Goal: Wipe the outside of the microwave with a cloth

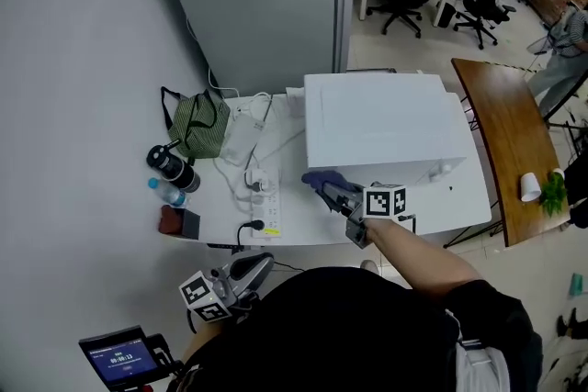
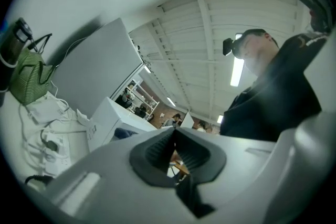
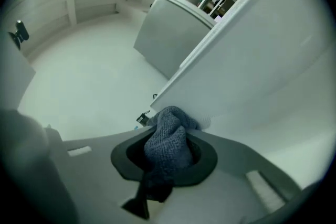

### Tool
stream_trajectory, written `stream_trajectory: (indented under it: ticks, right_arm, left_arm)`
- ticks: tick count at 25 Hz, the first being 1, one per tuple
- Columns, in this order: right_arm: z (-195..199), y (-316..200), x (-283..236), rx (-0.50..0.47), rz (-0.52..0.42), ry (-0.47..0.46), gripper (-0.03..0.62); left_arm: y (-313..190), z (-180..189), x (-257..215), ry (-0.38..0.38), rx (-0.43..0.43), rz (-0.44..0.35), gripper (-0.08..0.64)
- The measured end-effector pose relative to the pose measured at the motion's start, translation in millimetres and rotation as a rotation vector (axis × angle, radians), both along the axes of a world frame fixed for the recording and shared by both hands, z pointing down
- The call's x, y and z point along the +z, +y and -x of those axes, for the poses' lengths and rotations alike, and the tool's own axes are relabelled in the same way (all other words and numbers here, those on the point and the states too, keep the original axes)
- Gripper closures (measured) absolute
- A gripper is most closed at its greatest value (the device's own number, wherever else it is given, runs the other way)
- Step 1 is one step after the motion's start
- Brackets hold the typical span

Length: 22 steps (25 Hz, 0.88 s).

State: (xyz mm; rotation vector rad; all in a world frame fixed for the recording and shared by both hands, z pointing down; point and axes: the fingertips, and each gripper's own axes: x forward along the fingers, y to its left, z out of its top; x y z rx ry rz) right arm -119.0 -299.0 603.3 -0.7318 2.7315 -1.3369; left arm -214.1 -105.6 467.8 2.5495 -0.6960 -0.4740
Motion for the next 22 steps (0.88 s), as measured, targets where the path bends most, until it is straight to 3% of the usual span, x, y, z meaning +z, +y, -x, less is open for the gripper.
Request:
stream_trajectory:
  ticks: [6, 12, 15, 19, 22]
  right_arm:
    - [-110, -10, -17, 0.14, -0.039, 0.044, 0.526]
    - [-282, -25, -31, 0.366, -0.064, 0.079, 0.526]
    - [-351, -31, -39, 0.442, -0.069, 0.099, 0.526]
    - [-395, -33, -34, 0.448, -0.081, 0.101, 0.526]
    - [-390, -23, -39, 0.409, -0.11, 0.109, 0.526]
  left_arm:
    - [-2, -19, -12, 0.009, 0.027, -0.046, 0.557]
    - [-11, -97, -17, 0.001, 0.076, -0.068, 0.557]
    - [-13, -133, -19, 0.0, 0.093, -0.053, 0.557]
    - [-9, -177, -11, -0.011, 0.106, -0.025, 0.557]
    - [-5, -188, -9, -0.023, 0.104, -0.017, 0.557]
